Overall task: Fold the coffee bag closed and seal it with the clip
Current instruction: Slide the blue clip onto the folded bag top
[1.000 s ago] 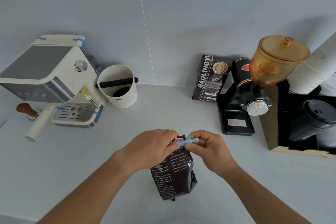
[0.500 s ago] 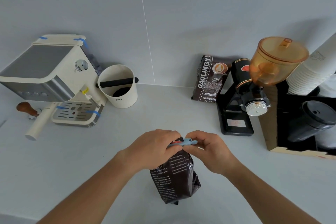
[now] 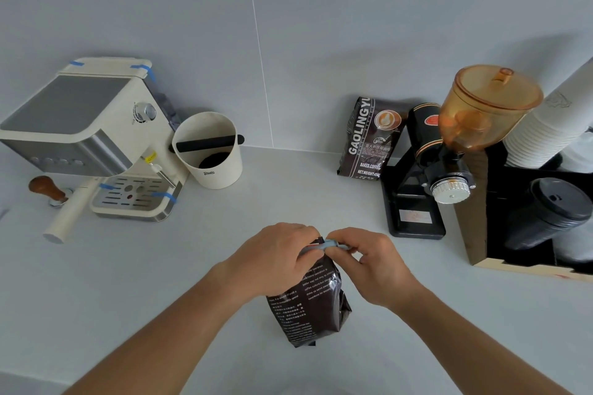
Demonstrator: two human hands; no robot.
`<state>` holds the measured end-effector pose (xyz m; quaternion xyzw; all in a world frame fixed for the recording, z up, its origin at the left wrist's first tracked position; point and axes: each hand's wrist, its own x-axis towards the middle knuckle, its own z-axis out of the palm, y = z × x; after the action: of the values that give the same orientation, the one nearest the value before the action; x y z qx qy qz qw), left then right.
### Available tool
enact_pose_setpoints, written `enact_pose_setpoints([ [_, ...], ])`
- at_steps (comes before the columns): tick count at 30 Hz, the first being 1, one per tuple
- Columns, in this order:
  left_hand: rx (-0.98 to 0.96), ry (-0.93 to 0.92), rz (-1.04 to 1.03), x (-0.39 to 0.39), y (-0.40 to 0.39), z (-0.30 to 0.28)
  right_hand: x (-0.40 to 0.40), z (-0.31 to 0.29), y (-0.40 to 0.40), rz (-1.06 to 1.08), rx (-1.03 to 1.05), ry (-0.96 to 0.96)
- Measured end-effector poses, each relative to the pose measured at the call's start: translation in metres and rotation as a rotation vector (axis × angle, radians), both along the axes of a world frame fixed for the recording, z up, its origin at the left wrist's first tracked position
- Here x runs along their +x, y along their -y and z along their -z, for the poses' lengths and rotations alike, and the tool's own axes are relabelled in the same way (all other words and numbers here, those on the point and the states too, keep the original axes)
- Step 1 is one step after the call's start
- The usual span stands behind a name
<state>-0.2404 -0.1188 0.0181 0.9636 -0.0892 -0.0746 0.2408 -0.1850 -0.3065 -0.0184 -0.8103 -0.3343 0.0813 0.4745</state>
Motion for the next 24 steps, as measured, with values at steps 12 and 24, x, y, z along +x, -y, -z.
enact_pose_setpoints([
  [12,0.022,0.001,0.018,0.006,-0.002,-0.001,0.006,-0.007,0.005,-0.013,0.018,-0.335],
  [24,-0.296,-0.117,-0.286,-0.02,-0.053,0.013,0.022,0.002,0.019,0.017,-0.011,-0.43],
])
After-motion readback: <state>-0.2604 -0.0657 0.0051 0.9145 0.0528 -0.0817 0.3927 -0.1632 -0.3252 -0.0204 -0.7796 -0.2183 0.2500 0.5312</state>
